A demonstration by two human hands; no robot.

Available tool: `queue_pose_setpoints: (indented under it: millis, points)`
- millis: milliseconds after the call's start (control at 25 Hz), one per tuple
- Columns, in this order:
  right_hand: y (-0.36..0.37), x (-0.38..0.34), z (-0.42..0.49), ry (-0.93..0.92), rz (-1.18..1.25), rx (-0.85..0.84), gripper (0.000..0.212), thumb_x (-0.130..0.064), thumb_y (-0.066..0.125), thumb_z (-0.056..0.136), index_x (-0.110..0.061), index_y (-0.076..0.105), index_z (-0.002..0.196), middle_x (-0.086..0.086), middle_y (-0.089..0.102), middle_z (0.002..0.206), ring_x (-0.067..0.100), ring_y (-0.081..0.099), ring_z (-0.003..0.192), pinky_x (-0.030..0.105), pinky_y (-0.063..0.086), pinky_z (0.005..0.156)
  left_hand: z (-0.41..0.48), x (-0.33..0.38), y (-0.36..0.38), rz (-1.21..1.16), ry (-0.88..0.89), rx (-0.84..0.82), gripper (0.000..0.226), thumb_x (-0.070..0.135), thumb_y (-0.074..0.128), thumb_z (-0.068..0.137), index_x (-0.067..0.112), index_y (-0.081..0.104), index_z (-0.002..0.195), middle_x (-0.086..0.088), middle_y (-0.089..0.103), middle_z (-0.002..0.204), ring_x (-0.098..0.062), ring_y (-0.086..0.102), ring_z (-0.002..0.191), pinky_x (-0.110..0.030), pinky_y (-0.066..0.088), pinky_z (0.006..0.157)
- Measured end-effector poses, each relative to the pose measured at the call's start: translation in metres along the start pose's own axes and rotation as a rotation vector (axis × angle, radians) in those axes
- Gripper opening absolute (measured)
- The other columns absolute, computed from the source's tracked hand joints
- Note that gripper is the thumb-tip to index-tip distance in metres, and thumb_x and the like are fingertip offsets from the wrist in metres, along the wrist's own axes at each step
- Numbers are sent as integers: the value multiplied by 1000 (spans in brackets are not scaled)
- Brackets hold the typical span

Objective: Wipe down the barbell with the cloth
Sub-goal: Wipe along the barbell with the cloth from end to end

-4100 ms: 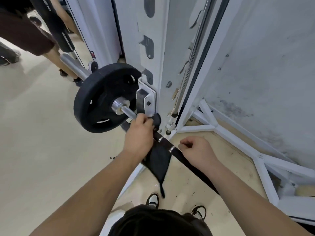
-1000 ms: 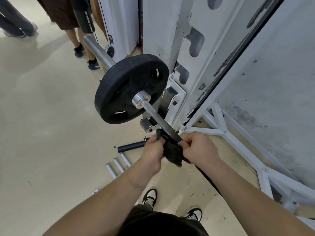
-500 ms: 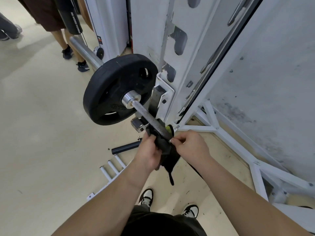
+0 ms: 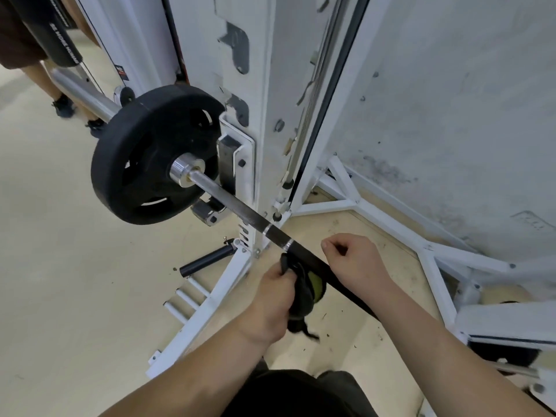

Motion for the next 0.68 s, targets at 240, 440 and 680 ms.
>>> queue_pose_setpoints:
  millis: [240, 440, 680]
  points:
    - [-29, 32, -29, -23, 29, -10, 28, -24, 58, 96, -20, 68, 69, -5, 67, 70, 14, 61, 77, 28, 50, 72, -28, 67, -15, 552, 757, 504, 14, 17, 56, 103, 15, 69, 106, -2, 64, 106, -16, 60, 97, -25, 48, 85]
    - [-52, 64, -57, -30, 36, -22, 24, -25, 59, 95, -19, 72, 75, -4, 69, 74, 14, 64, 75, 33, 54, 72, -32, 16, 60, 1117, 1050, 292, 20, 7, 64, 96, 8, 72, 114, -7, 56, 119, -26, 64, 91, -39, 57, 81]
    - [-73, 99, -98, -56, 22, -24, 23, -23, 56, 90, -16, 69, 74, -2, 67, 71, 20, 63, 68, 38, 53, 62, -35, 16, 75, 1238, 929, 424, 25, 14, 57, 101, 10, 71, 122, -9, 57, 119, -34, 63, 93, -42, 54, 86]
Point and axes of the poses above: each hand's wrist, its own z-axis towards the middle knuckle, its own y-axis out of the palm, x = y × z, the point moved 7 cm from there along z, towards the middle knuckle
